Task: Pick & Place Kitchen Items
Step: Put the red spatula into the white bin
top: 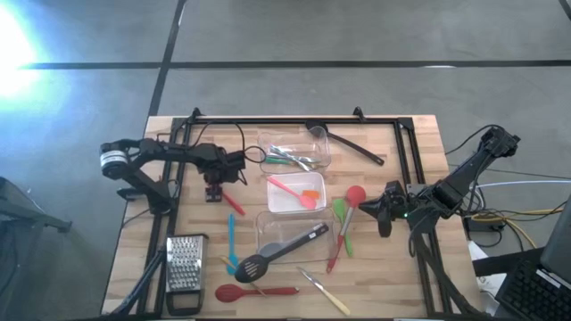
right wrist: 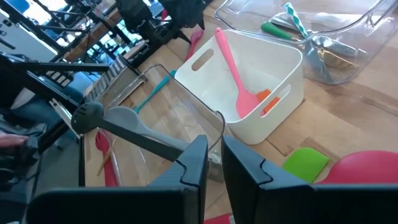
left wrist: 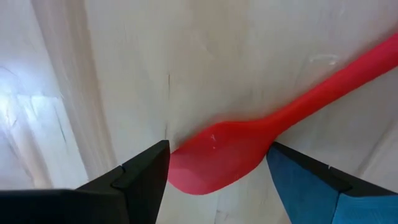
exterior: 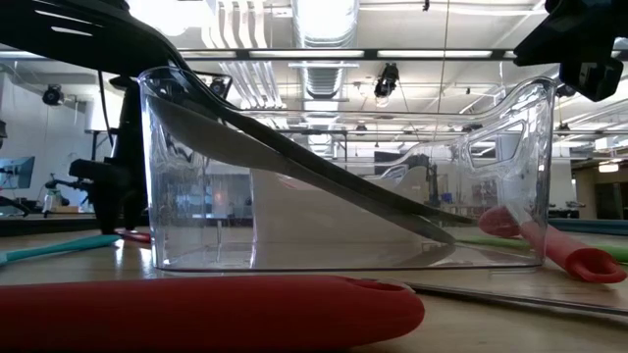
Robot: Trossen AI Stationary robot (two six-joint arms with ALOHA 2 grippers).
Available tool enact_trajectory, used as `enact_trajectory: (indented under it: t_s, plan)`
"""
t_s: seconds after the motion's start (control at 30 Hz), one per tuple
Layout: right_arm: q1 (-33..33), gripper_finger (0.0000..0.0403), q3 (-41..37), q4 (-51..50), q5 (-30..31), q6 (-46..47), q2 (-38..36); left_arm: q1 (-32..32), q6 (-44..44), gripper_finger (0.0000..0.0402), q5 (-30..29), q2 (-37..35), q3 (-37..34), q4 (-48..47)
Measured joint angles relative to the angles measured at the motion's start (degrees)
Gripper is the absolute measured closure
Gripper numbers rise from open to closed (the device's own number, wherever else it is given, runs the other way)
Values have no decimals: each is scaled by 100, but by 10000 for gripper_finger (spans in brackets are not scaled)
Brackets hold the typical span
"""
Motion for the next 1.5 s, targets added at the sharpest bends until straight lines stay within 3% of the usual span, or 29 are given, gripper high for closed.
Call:
enact_trajectory:
  t_s: [0.17,0.57,0.93,1.1,1.37,1.5]
  plan:
    - [0,360,0,-4,0,-16,23,-4,-461,128,-298,-14,-19,75]
    - [-7,360,0,-6,2,-34,23,298,622,128,243,-4,-419,557]
    - [-5,360,0,31,-2,-25,23,627,724,136,683,-2,-523,610]
    - [-4,360,0,33,-4,-35,23,616,725,195,704,0,-527,607]
    - [-4,360,0,35,-140,-40,27,603,697,370,1042,-15,-447,568]
    - [-4,360,0,35,-161,-41,27,605,720,392,1162,11,-228,351]
